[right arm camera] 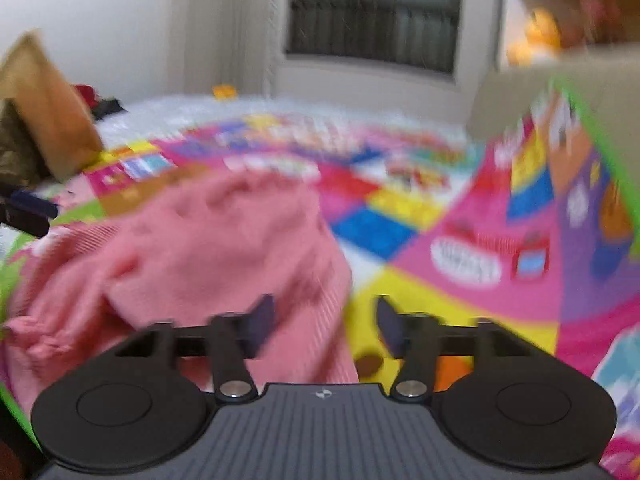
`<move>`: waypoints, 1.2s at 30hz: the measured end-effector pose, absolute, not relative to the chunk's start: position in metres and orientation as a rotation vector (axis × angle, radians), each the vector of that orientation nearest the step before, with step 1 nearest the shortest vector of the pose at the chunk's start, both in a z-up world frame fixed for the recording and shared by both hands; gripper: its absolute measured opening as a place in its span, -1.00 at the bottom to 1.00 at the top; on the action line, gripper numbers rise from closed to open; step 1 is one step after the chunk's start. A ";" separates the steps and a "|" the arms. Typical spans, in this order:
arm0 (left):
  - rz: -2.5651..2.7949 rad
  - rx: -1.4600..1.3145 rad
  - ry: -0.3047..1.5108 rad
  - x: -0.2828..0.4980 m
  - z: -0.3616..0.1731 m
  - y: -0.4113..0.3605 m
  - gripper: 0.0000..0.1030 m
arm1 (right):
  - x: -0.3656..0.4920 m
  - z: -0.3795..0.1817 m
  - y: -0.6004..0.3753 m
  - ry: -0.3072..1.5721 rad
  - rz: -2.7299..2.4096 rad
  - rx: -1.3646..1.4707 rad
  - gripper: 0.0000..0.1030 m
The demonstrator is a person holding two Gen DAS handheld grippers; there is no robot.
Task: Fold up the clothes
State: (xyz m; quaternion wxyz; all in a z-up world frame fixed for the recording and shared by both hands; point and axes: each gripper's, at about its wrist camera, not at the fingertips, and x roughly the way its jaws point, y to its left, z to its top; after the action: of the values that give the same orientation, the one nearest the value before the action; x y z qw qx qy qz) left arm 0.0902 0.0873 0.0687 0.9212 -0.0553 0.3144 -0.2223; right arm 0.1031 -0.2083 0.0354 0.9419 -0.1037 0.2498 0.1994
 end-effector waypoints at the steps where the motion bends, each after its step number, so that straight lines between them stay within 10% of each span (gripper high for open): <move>1: -0.492 -0.114 0.630 0.085 0.075 0.084 0.85 | 0.095 0.042 -0.204 0.482 0.440 -0.239 0.35; 11: -0.559 0.130 0.721 0.081 0.020 0.003 0.88 | 0.085 0.002 -0.133 0.480 0.614 -0.563 0.64; 13: -0.514 0.196 0.707 0.090 0.014 -0.001 0.03 | 0.084 -0.006 -0.120 0.440 0.600 -0.631 0.64; 16: -0.483 0.203 0.706 0.108 0.019 0.015 -0.68 | 0.085 -0.013 -0.105 0.350 0.564 -0.732 0.52; 18: -0.429 0.197 0.674 0.121 0.031 0.038 -0.76 | 0.092 -0.009 -0.098 0.345 0.571 -0.727 -0.38; 20: -0.338 0.209 0.626 0.136 0.044 0.064 -0.78 | 0.112 0.008 -0.103 0.340 0.544 -0.659 -0.71; 36: 0.191 0.098 0.646 0.265 0.023 0.225 -0.83 | 0.321 0.035 -0.265 0.530 -0.105 -0.244 -0.79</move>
State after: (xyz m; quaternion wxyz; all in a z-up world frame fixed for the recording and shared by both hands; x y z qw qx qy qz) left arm 0.2645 0.2254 0.0227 0.9426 0.0480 0.3169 0.0937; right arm 0.3206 -0.2654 0.0352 0.9563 -0.1204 0.2613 -0.0519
